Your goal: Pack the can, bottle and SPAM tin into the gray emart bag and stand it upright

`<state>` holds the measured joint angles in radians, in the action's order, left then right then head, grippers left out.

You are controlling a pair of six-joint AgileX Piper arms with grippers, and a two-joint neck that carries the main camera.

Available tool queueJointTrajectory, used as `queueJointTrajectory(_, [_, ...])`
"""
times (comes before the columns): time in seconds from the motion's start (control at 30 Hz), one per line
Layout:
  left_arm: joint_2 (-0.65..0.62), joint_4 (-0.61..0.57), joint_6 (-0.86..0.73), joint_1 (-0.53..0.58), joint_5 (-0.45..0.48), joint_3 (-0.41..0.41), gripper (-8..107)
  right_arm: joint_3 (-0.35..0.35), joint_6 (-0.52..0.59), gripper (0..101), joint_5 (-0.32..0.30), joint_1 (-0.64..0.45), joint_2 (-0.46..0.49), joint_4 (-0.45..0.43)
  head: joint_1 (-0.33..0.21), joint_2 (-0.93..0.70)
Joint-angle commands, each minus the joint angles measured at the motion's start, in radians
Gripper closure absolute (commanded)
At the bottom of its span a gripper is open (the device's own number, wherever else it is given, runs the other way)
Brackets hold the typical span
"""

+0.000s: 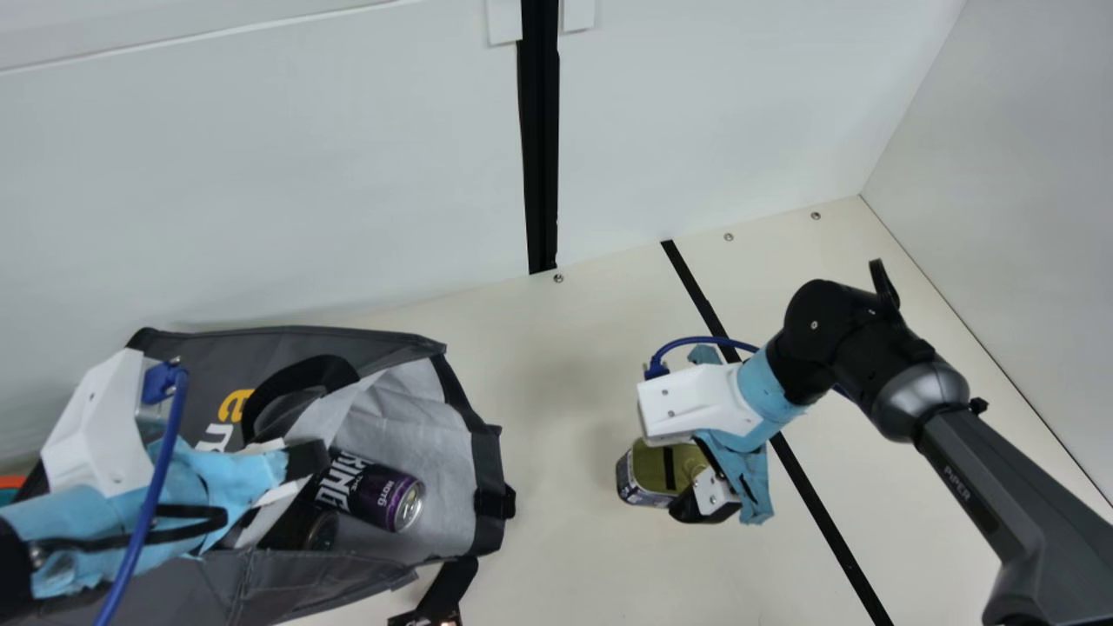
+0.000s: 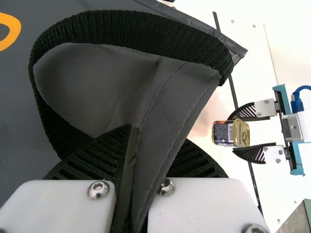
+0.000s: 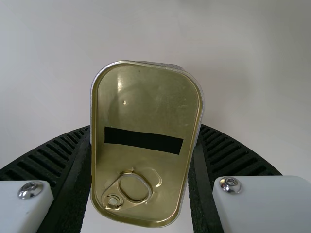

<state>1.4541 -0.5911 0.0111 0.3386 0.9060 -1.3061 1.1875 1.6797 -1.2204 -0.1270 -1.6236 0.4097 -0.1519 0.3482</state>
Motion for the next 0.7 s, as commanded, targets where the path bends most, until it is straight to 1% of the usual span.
queueJointTrajectory(0.0, [0.000, 0.000, 0.000, 0.000, 0.000, 0.000, 107, -0.001, -0.002, 101, 0.000, 0.018, 0.003, 0.006, -0.023, 0.001])
queueJointTrajectory(0.43, [0.000, 0.000, 0.000, 0.000, 0.000, 0.000, 107, -0.005, -0.039, 101, 0.000, 0.132, 0.028, 0.077, -0.023, 0.001])
queueJointTrajectory(0.67, [0.000, 0.000, 0.000, 0.000, 0.000, 0.000, 107, -0.005, -0.063, 101, 0.000, 0.194, 0.039, 0.154, -0.023, 0.001])
